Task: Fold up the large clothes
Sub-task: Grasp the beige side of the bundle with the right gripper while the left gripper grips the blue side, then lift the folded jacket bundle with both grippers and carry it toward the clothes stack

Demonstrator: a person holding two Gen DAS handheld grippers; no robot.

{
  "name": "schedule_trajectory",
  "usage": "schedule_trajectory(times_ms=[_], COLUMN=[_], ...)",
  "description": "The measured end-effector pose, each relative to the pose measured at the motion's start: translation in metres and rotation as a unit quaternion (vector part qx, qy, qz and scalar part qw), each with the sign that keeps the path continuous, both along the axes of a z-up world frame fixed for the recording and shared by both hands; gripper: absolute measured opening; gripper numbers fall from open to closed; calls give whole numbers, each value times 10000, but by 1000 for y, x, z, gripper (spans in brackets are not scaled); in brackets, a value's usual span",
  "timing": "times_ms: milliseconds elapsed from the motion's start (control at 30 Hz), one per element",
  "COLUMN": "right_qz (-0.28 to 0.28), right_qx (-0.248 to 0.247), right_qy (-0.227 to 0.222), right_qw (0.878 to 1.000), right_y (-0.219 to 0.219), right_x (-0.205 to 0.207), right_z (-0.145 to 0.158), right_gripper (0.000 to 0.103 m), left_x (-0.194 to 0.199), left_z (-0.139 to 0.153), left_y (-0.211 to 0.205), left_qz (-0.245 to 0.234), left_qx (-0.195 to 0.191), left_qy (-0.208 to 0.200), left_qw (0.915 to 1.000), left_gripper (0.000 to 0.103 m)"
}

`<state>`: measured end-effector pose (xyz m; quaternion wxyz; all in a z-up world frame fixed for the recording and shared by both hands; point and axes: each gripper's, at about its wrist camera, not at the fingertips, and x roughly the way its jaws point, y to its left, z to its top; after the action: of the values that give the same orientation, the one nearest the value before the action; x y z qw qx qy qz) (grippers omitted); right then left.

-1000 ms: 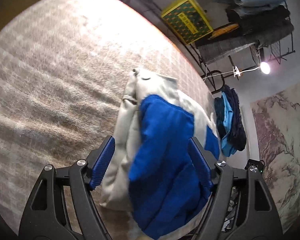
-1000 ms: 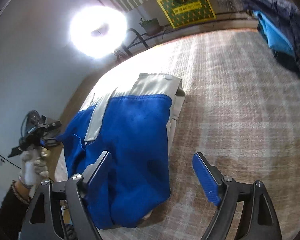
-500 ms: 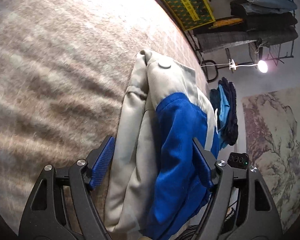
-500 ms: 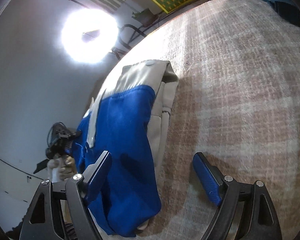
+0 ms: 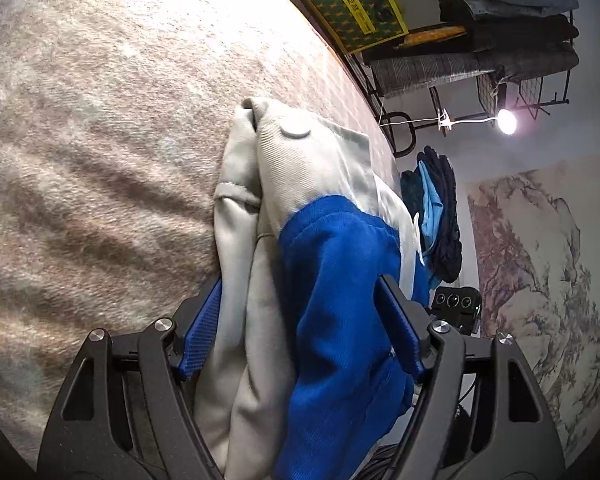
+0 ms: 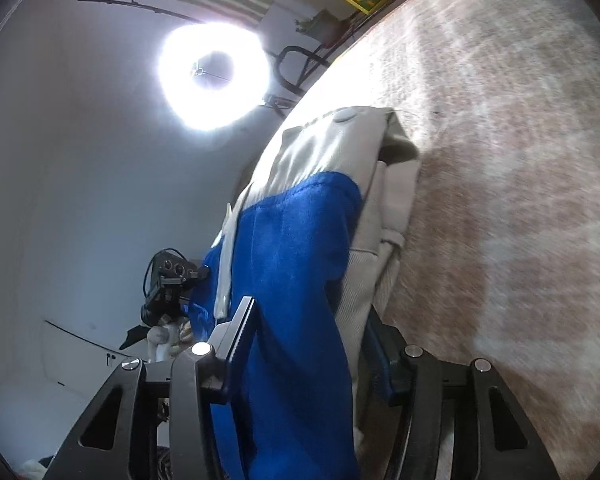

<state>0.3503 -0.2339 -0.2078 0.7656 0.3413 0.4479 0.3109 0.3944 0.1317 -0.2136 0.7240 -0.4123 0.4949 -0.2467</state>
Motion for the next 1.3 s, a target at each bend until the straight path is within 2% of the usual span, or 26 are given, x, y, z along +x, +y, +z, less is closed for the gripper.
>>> schedule_trajectory(times_ms=[67,167,267,367,433,567,667,733,833,967,1100,1233,1300], right_qz=[-36,-51,-4,-3,-9,5,42,52,38,62,150,170,143], right_qx=[72,-241,-537,-742,-905,-1394,-1952,-2154,-2366,-2531,-2771,-2935,-2989], right_qy=[39,7,-85,-131,-158,-267,-387,-463,-585,-765,-974,-1104,-1165], right_qw=[10000,9997,9985,9972,9958,9899,9800,9754,9698,9644,9558,9494,9470], right_y=[4,15,21,25,31,46,63,69,72,78,78,69,61], right_x=[2,3,0,-2,-1,5,6,5,2,-3,-14,-31,-40], right_z=[0,4,10,14,17,23,31,35,44,58,70,84,91], right_gripper=[54,54,54,54,54,56,49,43,34,25,23,21,21], left_x=[3,3,2,2,2,3,1,-1,-5,-17,-32,-46,-53], left_z=[4,11,10,11,11,16,16,19,29,50,67,73,75], left_y=[-11,-22,-24,-28,-29,-40,-44,-46,-53,-66,-82,-96,-108], left_qz=[-67,-183,-125,-170,-143,-99,-67,-17,-26,-67,-217,-458,-590], left_qx=[130,536,538,716,769,1027,1183,1169,1360,1760,2117,2062,2157], left_qy=[-18,-128,-125,-209,-237,-359,-375,-398,-536,-821,-1127,-1214,-1248], left_qw=[9999,9983,9984,9971,9967,9940,9922,9923,9893,9809,9706,9699,9667], left_gripper=[75,72,70,70,74,74,64,56,43,38,36,35,35])
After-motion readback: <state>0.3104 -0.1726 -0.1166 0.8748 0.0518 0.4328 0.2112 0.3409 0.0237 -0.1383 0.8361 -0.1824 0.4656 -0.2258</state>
